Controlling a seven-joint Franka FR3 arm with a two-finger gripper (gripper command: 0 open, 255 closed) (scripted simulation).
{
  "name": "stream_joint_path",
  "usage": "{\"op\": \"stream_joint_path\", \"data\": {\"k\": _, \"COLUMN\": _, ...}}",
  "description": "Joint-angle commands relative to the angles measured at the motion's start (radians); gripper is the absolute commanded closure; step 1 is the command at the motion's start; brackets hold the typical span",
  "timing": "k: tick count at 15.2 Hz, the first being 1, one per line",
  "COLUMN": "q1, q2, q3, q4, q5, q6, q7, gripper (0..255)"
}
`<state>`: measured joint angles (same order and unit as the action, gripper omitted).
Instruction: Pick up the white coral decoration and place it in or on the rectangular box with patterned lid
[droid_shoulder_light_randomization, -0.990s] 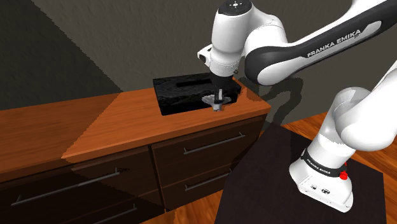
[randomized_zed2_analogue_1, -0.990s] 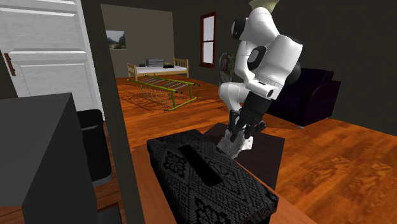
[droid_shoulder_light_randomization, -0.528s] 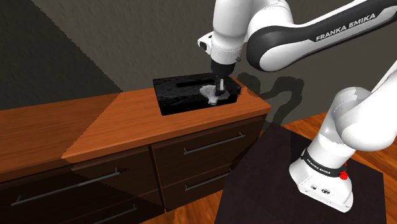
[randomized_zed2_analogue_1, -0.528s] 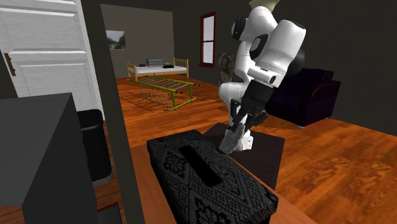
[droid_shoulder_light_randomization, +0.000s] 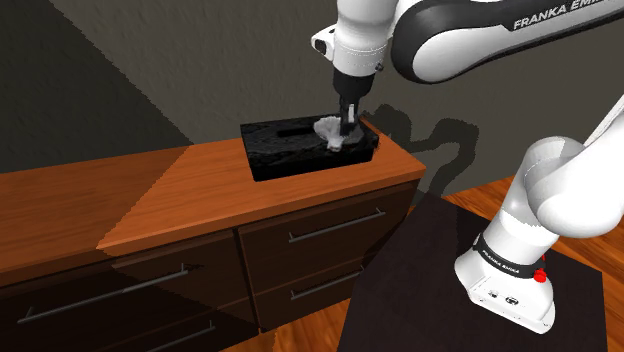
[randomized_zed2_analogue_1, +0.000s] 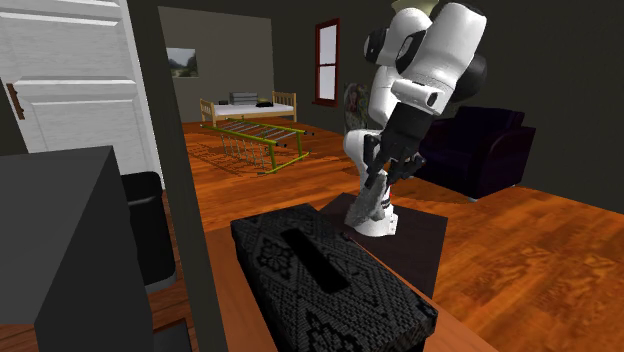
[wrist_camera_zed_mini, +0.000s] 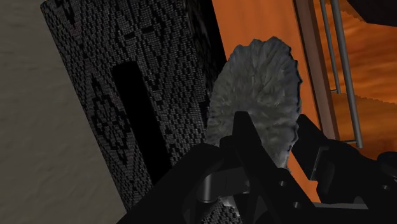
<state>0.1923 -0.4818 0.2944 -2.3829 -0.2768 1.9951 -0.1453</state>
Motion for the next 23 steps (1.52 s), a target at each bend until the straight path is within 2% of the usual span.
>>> {"op": "stream_joint_path", "data": {"k": 1, "q1": 0.0, "q2": -0.003, "q3": -0.002, "q4": 0.023, "q5": 0.003, "q6": -0.024, "q7": -0.01, "gripper": 255}}
{"op": "stream_joint_path", "data": {"k": 11, "q1": -0.001, "q2": -0.011, "q3": -0.009, "q4": 0.136, "q5": 0.014, "q6": -0.139, "q7": -0.052, "gripper": 255}}
{"op": "stream_joint_path", "data": {"k": 23, "q1": -0.097, "q2": 0.38, "q3": -0.069, "q4": 0.542, "q5": -0.087, "q6": -0.126, "q7": -0.159, "gripper": 255}}
